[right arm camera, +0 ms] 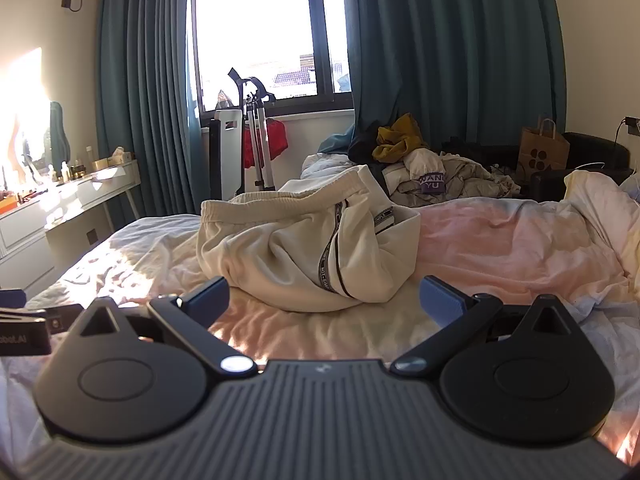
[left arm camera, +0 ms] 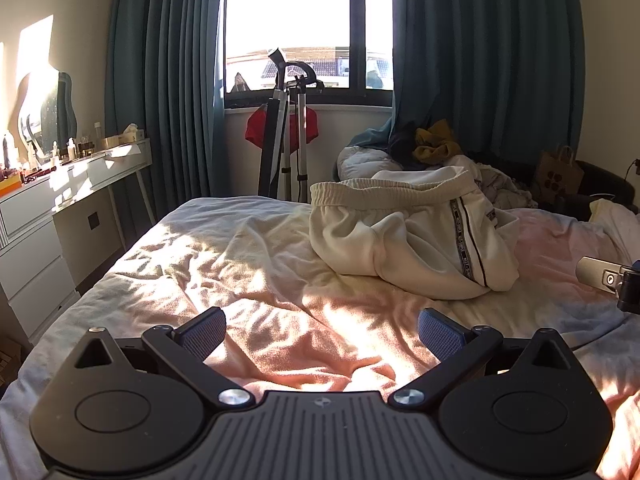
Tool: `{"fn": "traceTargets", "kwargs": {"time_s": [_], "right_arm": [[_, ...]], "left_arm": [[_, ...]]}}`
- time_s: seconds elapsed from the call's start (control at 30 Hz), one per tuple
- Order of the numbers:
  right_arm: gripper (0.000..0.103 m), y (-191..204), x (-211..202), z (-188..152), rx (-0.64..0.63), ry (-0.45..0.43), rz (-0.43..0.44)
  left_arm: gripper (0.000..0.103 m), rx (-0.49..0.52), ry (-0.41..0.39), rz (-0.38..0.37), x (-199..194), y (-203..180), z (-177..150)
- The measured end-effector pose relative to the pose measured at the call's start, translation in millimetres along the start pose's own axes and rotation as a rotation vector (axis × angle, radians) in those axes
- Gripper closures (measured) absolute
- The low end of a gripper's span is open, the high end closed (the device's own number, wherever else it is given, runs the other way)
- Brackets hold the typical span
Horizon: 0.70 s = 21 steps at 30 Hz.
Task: Fold clothes
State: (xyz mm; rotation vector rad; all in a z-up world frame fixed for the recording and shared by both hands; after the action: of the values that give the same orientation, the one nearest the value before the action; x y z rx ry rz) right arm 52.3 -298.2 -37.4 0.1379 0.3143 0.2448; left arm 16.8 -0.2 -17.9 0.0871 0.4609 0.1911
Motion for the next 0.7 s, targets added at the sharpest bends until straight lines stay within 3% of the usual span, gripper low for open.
{"fn": "traceTargets", "kwargs": {"time_s": [0.7], "right_arm": [[0.000, -2.3, 9.9, -5.2, 0.015, 0.038, 0.020]], "left_arm": [[0.000, 0.007, 0.059, 0.008, 17.4, 0.7, 2.5]]}}
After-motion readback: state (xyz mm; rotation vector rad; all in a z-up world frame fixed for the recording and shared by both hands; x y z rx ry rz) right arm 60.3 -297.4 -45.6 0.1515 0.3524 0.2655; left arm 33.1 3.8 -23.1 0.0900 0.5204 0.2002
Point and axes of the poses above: each gripper's, at about its wrist camera, not at the fingertips, and x roughly the way its jaws point, y to its left, z to its top, the point moved 1 cm from there along x, roughly the way its jaws point, and after that the axes turned 13 degrees about z, right-handed, at the moved point
